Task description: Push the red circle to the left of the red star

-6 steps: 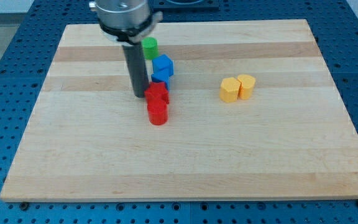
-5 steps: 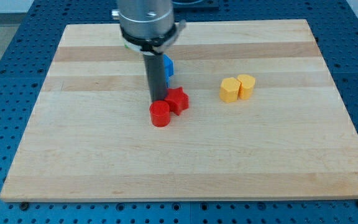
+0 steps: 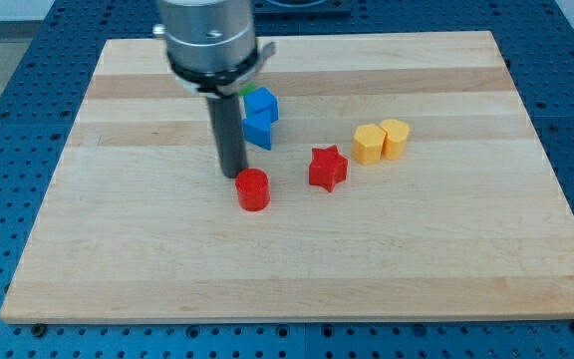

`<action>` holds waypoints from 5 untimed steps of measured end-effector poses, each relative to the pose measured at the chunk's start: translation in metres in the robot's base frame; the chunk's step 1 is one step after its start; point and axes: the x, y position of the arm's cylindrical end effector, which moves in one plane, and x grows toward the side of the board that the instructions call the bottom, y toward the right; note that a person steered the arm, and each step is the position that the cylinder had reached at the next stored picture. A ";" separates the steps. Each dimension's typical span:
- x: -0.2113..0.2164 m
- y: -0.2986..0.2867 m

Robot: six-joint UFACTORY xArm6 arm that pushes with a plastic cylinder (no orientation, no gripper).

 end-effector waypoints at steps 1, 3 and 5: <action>0.021 -0.015; 0.052 0.024; 0.033 0.052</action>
